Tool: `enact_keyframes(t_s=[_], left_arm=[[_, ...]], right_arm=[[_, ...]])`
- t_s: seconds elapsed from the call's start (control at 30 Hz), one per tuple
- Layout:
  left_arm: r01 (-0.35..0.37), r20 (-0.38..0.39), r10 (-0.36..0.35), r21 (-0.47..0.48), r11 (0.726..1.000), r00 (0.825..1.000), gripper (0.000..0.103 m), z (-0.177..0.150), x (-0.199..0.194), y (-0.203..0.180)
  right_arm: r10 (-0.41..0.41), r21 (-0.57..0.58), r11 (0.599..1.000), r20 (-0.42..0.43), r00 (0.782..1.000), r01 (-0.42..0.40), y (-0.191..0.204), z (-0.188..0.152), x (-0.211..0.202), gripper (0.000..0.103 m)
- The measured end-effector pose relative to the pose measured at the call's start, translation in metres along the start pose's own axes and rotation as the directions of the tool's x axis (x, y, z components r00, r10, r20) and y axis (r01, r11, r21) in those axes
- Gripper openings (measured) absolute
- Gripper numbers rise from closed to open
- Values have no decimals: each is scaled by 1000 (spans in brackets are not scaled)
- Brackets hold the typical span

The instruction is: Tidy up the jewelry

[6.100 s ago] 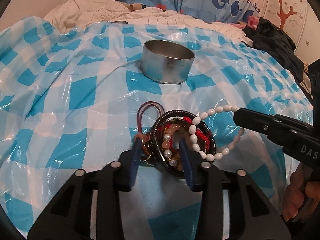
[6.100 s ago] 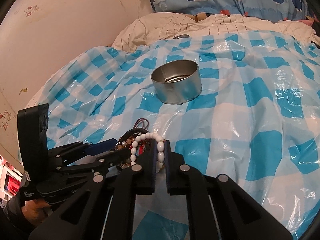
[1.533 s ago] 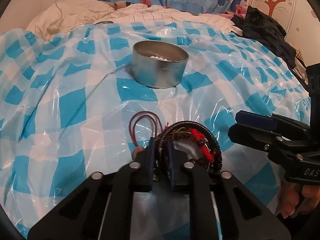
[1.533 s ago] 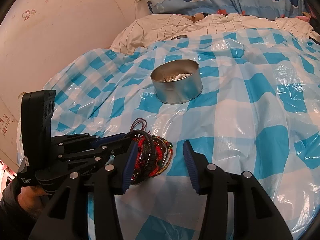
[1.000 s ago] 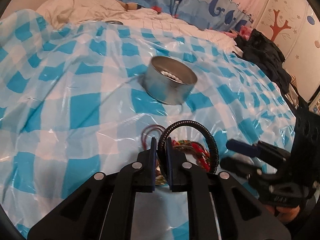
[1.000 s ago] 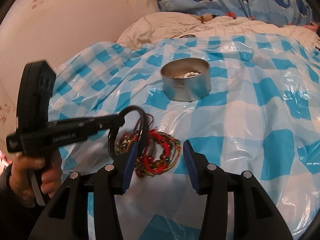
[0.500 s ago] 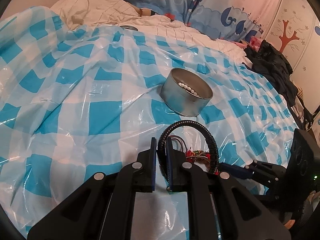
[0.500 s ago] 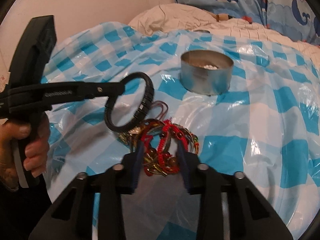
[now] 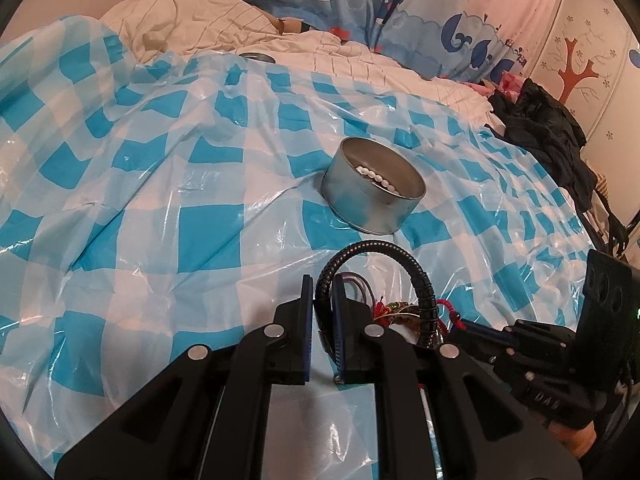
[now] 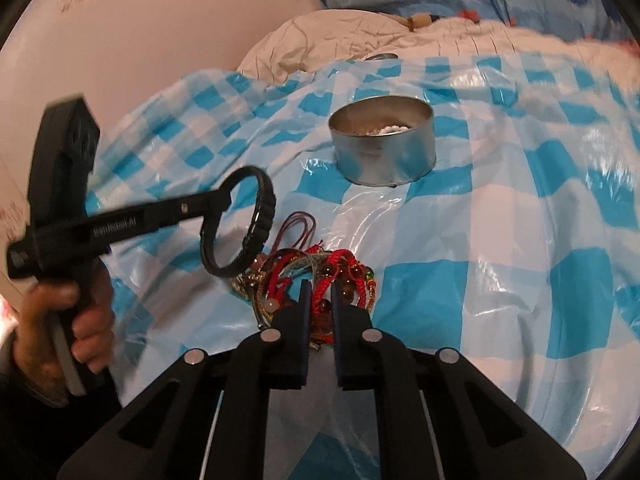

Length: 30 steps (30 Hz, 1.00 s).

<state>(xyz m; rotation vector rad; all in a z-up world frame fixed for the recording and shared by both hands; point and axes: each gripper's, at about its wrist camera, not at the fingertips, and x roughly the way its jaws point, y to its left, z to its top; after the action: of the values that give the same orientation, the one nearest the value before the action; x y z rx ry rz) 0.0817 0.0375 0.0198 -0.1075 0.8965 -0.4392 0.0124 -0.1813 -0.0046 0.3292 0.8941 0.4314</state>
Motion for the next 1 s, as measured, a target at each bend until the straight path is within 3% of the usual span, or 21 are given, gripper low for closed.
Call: enact_keyframes(t_s=[0.23, 0.47, 0.87, 1.0], left_arm=[[3, 16, -3, 6, 1000, 1000, 9, 8, -2, -6], [8, 77, -9, 20, 1000, 997, 9, 41, 1, -28], [-39, 142, 39, -4, 999, 989, 9, 97, 42, -47], [-50, 122, 49, 13, 999, 991, 9, 105, 63, -56]], right_arm=[[45, 18, 999, 95, 994, -47, 2, 14, -21, 10], [94, -29, 996, 228, 969, -90, 3, 57, -40, 10], [63, -55, 997, 236, 970, -52, -21, 114, -7, 10], [57, -60, 997, 200, 978, -45, -28, 128, 16, 10]])
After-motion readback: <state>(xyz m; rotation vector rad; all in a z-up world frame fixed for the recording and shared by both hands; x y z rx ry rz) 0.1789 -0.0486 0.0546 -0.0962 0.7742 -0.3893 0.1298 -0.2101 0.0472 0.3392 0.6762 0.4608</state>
